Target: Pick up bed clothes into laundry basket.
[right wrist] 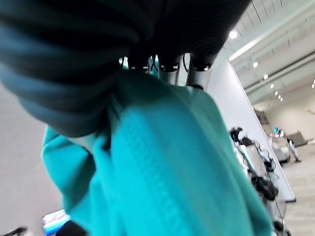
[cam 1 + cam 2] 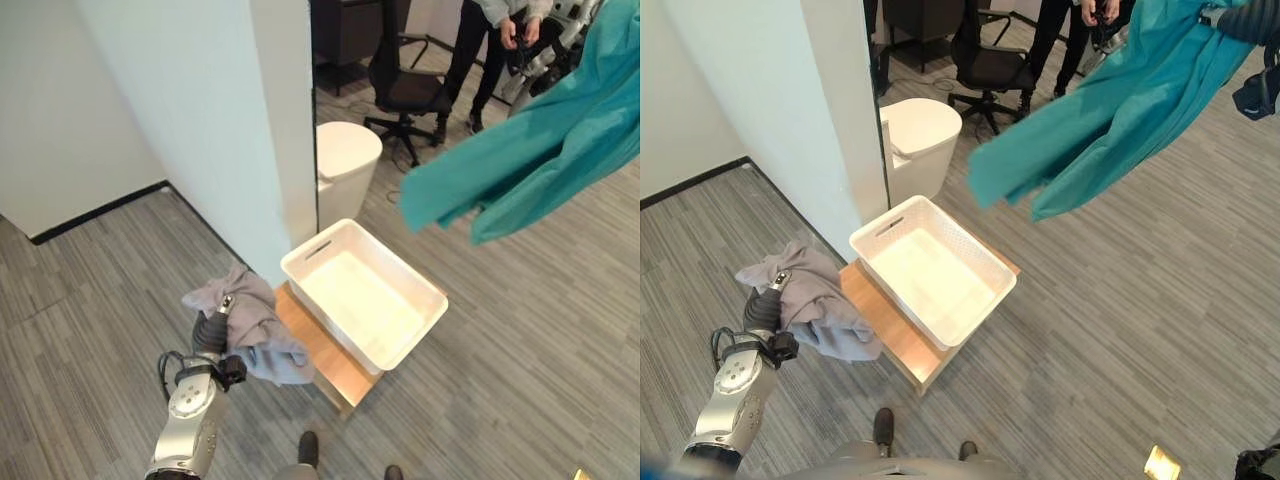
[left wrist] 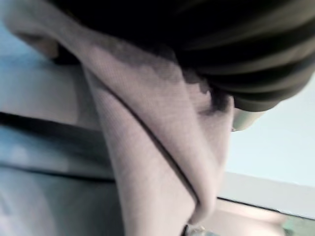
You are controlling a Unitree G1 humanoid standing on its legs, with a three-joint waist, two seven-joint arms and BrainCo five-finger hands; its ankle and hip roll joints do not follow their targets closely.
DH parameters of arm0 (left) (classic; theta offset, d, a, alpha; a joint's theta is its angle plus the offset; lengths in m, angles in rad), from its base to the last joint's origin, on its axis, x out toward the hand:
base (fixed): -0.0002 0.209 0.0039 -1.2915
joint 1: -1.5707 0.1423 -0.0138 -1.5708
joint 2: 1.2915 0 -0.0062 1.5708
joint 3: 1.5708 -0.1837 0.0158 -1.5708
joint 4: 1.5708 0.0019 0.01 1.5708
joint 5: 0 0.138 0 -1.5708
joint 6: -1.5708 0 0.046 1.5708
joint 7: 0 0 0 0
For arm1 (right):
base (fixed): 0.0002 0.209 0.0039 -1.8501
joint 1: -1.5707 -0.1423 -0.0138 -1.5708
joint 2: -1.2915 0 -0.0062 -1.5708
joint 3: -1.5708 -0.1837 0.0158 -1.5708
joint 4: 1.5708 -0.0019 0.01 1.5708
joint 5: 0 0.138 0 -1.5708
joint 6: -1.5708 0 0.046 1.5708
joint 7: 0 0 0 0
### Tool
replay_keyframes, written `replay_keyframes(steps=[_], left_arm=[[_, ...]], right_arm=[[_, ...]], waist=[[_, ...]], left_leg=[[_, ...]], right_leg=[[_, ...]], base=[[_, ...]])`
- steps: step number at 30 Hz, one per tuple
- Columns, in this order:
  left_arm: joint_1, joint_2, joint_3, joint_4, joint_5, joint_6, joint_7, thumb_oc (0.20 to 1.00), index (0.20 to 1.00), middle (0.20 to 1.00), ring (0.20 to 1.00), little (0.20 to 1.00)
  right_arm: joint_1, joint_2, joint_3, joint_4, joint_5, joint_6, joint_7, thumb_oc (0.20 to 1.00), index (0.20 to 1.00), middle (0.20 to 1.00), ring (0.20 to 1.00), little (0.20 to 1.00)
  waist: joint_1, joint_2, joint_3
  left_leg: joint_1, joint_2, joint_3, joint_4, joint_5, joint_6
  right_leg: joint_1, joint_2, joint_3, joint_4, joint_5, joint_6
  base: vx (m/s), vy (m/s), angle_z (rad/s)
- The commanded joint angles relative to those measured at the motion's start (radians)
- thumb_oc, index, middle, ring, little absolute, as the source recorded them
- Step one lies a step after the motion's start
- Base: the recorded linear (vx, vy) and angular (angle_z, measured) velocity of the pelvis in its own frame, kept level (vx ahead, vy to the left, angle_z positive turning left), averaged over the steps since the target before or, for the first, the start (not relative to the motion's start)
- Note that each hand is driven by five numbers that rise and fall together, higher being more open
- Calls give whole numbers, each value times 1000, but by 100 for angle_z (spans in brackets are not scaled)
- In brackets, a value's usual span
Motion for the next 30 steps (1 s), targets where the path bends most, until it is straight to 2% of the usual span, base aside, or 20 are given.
replay_keyframes(steps=[1, 2, 4, 6, 9, 10, 13, 20, 30], left_arm=[[-27, 87, 18, -71, -23, -93, 0, 200, 200, 200, 200, 200], [-27, 84, 19, -71, -24, -93, 0, 200, 200, 200, 200, 200], [-31, 80, 20, -58, -30, -94, 9, 200, 200, 200, 200, 200], [-37, 79, 17, -49, -33, -98, 12, 200, 200, 200, 200, 200], [-54, 79, 15, -14, -35, -104, 21, 200, 200, 200, 200, 200], [-61, 72, 17, 2, -37, -108, 31, 200, 200, 200, 200, 200], [-62, 69, 21, 6, -37, -106, 40, 200, 200, 200, 200, 200], [-47, 57, 37, 0, -33, -100, 47, 200, 200, 200, 200, 200], [-34, 59, 58, -35, -35, -108, 47, 200, 200, 200, 200, 200]], right_arm=[[-238, 30, 137, 82, -68, -6, -35, 200, 200, 200, 200, 200], [-248, 33, 147, 86, -67, -6, -34, 200, 200, 200, 200, 200], [-335, 134, 207, 135, -109, 2, -33, 200, 200, 200, 200, 200], [-371, 194, 232, 132, -134, 3, -26, 200, 200, 200, 200, 200], [-386, 263, 236, 49, -154, 5, -16, 200, 200, 200, 200, 200], [-377, 295, 206, -50, -138, 4, -14, 200, 200, 200, 200, 200], [-370, 318, 187, -167, -122, 2, -2, 200, 200, 200, 200, 200], [-322, 285, 178, -270, -135, 2, 31, 200, 200, 200, 200, 200], [-239, 272, 158, -221, -203, 15, 55, 200, 200, 200, 200, 200]], waist=[[36, -11, -51], [34, -8, -50], [42, -9, -57], [46, -4, -60], [46, -2, -63], [43, 0, -67], [41, -3, -70], [32, 0, -67], [32, 18, -47]], left_leg=[[86, 45, 22, 6, -94, -53], [85, 45, 22, 6, -94, -53], [89, 42, 19, 6, -95, -52], [88, 40, 14, 6, -93, -52], [86, 39, 10, 6, -92, -51], [87, 38, 10, 6, -94, -50], [87, 37, 11, 6, -97, -48], [89, 33, 18, 6, -101, -43], [85, 26, 19, 6, -101, -38]], right_leg=[[-86, -15, 4, 19, 117, 55], [-86, -15, 5, 19, 117, 55], [-79, -15, 0, 15, 117, 53], [-76, -16, -3, 15, 117, 51], [-78, -17, -4, 16, 118, 50], [-78, -17, -3, 17, 118, 48], [-79, -17, 0, 18, 120, 49], [-84, -19, 7, 23, 121, 48], [-94, -25, 14, 30, 120, 48]], base=[[8, 19, 5], [9, 25, 10], [18, 23, 15], [13, 10, 7], [0, 10, 6], [10, 13, 6], [3, 5, 1], [-4, 5, -1], [-4, 8, -3]])
